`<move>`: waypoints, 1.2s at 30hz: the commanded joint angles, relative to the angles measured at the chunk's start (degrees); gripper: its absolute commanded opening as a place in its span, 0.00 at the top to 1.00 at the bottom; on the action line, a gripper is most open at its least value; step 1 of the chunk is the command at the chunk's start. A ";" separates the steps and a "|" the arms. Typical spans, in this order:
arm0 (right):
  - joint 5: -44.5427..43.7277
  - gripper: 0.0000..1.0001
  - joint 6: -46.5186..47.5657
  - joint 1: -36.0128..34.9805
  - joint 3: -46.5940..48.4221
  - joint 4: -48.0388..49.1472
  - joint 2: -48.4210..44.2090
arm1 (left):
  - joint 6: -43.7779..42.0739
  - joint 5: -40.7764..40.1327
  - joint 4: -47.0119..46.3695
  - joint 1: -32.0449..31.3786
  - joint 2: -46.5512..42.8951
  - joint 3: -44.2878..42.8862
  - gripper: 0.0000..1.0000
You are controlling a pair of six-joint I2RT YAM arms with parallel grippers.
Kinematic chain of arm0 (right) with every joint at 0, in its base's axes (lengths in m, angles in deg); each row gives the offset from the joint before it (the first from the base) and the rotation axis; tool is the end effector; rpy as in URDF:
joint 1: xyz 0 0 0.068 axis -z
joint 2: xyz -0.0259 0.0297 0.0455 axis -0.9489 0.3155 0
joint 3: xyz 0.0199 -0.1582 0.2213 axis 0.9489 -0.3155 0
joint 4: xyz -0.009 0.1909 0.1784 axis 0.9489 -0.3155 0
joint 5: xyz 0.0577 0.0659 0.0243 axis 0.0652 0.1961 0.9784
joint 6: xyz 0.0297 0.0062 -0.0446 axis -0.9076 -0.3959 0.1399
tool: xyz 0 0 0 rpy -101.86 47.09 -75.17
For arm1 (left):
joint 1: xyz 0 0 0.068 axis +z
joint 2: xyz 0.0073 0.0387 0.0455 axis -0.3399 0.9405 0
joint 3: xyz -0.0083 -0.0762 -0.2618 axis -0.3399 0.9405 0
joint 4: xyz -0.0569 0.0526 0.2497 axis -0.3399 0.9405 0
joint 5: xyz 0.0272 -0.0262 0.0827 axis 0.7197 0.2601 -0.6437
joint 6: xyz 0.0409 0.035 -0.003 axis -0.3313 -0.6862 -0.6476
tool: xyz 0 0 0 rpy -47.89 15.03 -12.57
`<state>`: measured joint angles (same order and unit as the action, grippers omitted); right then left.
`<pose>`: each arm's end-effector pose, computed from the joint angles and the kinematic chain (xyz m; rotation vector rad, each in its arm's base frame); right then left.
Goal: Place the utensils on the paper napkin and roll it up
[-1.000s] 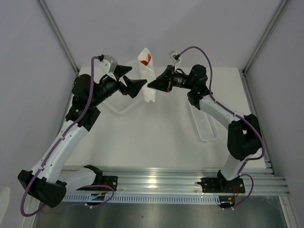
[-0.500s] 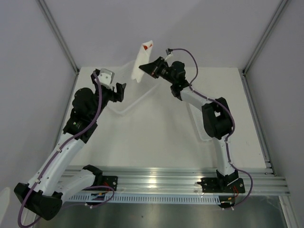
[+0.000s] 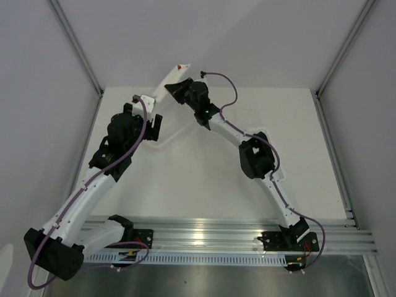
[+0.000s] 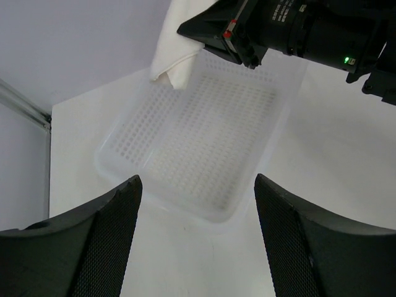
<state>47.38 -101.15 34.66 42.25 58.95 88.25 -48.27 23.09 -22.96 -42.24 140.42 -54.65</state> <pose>0.4784 0.3598 0.2616 0.4628 1.6809 1.4044 0.2167 -0.0831 0.3664 0.3976 1.7480 -0.0056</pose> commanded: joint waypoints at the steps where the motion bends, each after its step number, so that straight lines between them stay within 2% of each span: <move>1: -7.70 1.00 -4.72 -0.75 5.83 -7.05 4.87 | 1.47 -1.79 1.43 1.19 -0.10 -0.16 0.23; 7: -8.67 1.00 -7.35 -2.34 7.60 -13.12 7.61 | 0.94 -1.71 0.21 1.89 0.07 0.46 0.23; 17: -10.78 1.00 -10.87 -3.57 10.76 -15.51 12.62 | -0.29 -0.92 -0.76 3.30 0.60 1.43 0.23; 23: -10.08 1.00 -11.14 -3.74 10.77 -15.33 12.62 | -5.99 1.62 -3.40 4.26 2.70 0.90 0.25; 25: -9.38 1.00 -11.22 -3.74 10.59 -14.28 12.01 | -7.49 5.14 -0.60 5.58 6.38 -2.70 0.25; 29: -8.06 1.00 -9.31 -3.74 10.50 -10.95 10.87 | -14.51 7.25 3.28 7.69 13.24 -9.29 0.22; 30: -7.10 1.00 -8.16 -3.74 10.41 -9.28 10.60 | -14.26 8.82 3.89 8.30 13.78 -10.17 0.20; 31: -6.91 1.00 -7.10 -3.74 10.33 -9.27 9.64 | -13.30 13.71 4.68 9.00 14.31 -13.74 0.16; 36: -7.26 1.00 -6.47 -3.66 2.34 -4.10 4.81 | -8.29 15.08 11.18 10.24 21.86 -22.65 0.12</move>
<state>40.39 -108.50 31.23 47.15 48.46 99.01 -58.09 34.39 -14.80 -32.64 160.35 -71.41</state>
